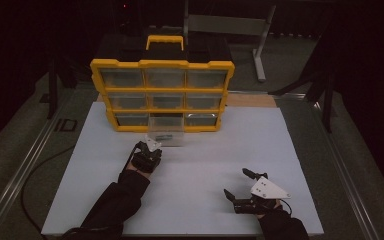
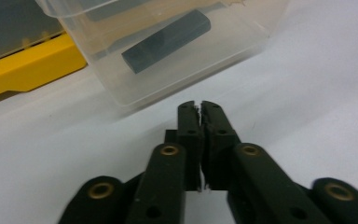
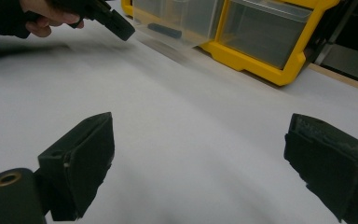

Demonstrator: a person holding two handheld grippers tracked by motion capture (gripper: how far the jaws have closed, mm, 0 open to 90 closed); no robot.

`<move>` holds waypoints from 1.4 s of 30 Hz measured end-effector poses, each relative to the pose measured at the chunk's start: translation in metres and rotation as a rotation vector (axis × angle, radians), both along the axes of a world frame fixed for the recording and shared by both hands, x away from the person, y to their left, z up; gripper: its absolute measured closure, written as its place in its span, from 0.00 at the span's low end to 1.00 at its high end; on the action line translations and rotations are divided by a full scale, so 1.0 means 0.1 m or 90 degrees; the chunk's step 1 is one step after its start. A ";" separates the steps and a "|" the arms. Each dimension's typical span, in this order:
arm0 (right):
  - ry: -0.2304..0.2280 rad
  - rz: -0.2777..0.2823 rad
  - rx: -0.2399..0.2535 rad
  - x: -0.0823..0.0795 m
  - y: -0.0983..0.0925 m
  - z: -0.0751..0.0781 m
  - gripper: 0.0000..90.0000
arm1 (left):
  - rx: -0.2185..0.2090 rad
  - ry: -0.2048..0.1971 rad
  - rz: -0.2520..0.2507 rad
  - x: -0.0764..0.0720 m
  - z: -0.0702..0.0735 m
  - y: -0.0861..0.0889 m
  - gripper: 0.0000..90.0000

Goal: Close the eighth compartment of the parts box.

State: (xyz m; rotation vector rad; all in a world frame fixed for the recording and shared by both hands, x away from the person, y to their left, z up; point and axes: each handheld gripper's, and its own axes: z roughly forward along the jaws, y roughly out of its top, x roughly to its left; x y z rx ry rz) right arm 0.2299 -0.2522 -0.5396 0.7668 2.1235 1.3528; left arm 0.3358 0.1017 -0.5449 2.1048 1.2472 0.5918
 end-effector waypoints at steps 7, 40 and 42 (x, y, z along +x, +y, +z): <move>0.001 -0.001 0.000 0.00 0.00 0.00 0.10 | 0.000 -0.011 -0.009 0.03 0.04 -0.01 1.00; 0.000 -0.002 0.000 0.00 0.00 0.00 0.10 | -0.007 -0.027 -0.031 0.26 0.09 -0.07 1.00; -0.001 -0.002 0.000 0.00 0.00 0.00 0.10 | -0.004 -0.028 -0.034 0.27 0.10 -0.08 1.00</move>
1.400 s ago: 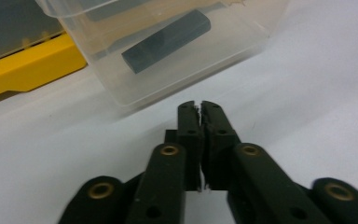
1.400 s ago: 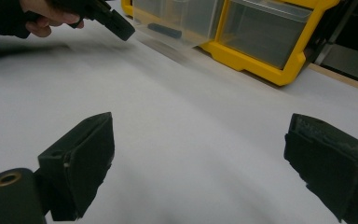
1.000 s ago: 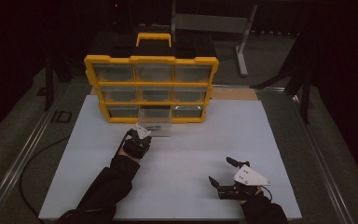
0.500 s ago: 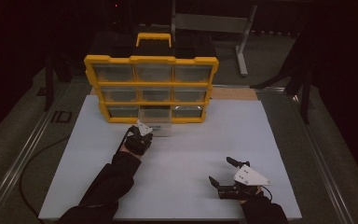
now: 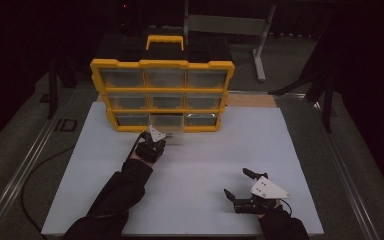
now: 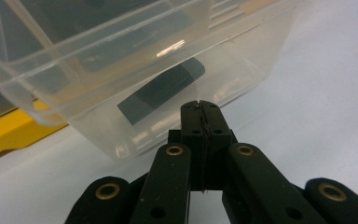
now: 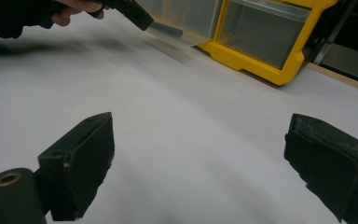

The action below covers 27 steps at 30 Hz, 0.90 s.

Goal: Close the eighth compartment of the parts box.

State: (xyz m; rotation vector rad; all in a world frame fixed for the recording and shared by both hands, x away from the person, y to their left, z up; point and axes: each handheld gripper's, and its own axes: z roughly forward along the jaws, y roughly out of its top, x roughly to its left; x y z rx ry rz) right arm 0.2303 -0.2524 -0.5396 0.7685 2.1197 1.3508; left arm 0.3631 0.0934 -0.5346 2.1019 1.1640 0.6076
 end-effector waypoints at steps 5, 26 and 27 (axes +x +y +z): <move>0.000 -0.001 0.002 0.00 0.00 0.00 0.10 | 0.000 0.004 0.001 0.05 0.01 -0.01 1.00; 0.002 0.000 0.002 0.00 0.00 0.00 0.10 | 0.000 0.011 0.019 0.23 -0.07 -0.03 1.00; 0.001 0.000 0.002 0.00 0.00 0.00 0.10 | 0.002 0.012 0.019 0.24 -0.07 -0.03 1.00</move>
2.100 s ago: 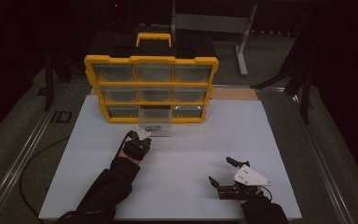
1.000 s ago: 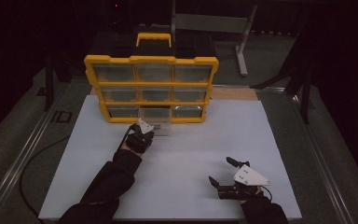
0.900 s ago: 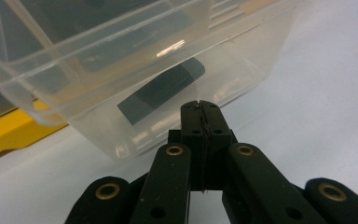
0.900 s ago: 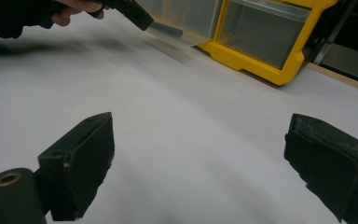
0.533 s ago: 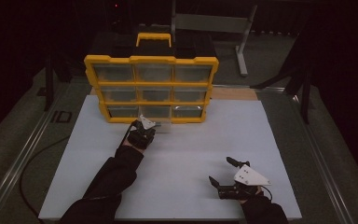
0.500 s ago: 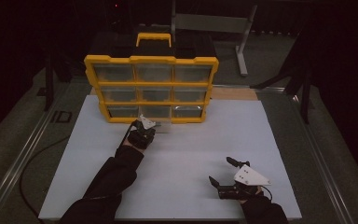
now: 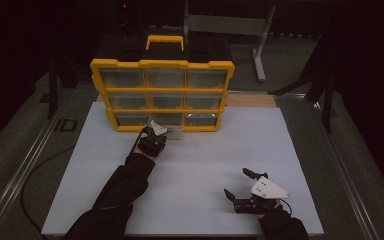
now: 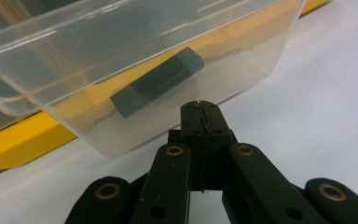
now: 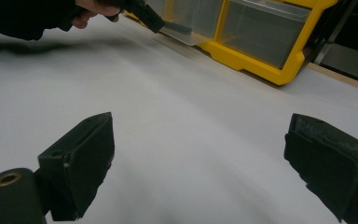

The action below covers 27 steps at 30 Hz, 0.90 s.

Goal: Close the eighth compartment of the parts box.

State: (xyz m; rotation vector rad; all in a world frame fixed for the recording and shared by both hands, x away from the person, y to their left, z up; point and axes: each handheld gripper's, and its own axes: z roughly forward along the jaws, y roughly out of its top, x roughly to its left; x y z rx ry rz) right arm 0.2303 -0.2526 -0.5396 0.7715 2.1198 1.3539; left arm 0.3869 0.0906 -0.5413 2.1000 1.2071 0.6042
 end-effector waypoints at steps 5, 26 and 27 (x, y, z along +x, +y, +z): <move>0.001 0.001 0.000 0.00 0.00 0.00 0.10 | 0.000 -0.001 0.003 0.05 0.00 -0.02 1.00; 0.000 0.000 0.001 0.00 0.00 0.00 0.10 | 0.009 -0.014 0.008 0.19 -0.01 -0.03 1.00; 0.000 0.000 0.001 0.00 0.00 0.00 0.10 | 0.010 -0.014 0.007 0.20 -0.01 -0.03 1.00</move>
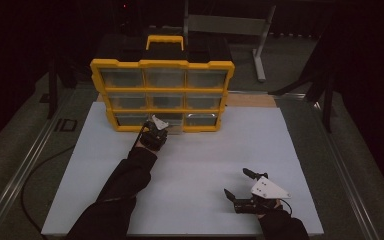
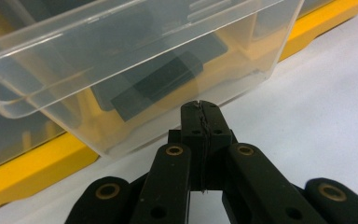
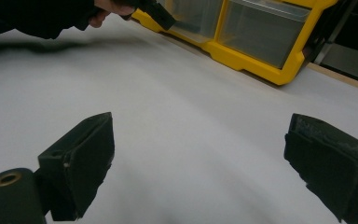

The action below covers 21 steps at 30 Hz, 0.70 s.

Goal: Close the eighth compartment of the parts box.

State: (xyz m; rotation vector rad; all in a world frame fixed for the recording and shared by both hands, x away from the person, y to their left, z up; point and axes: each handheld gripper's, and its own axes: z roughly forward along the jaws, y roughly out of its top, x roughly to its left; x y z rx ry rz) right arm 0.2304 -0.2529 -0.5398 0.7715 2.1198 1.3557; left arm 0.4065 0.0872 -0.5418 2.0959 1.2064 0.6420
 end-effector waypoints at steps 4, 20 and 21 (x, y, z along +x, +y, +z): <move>-0.001 0.000 0.000 0.00 0.00 0.00 0.10 | 0.004 -0.005 -0.001 0.03 0.02 -0.02 1.00; -0.002 0.000 0.001 0.00 -0.01 0.00 0.10 | 0.010 -0.018 0.000 0.17 0.04 -0.06 1.00; -0.002 0.000 0.001 0.00 -0.01 0.00 0.10 | 0.006 -0.018 0.001 0.19 0.04 -0.06 1.00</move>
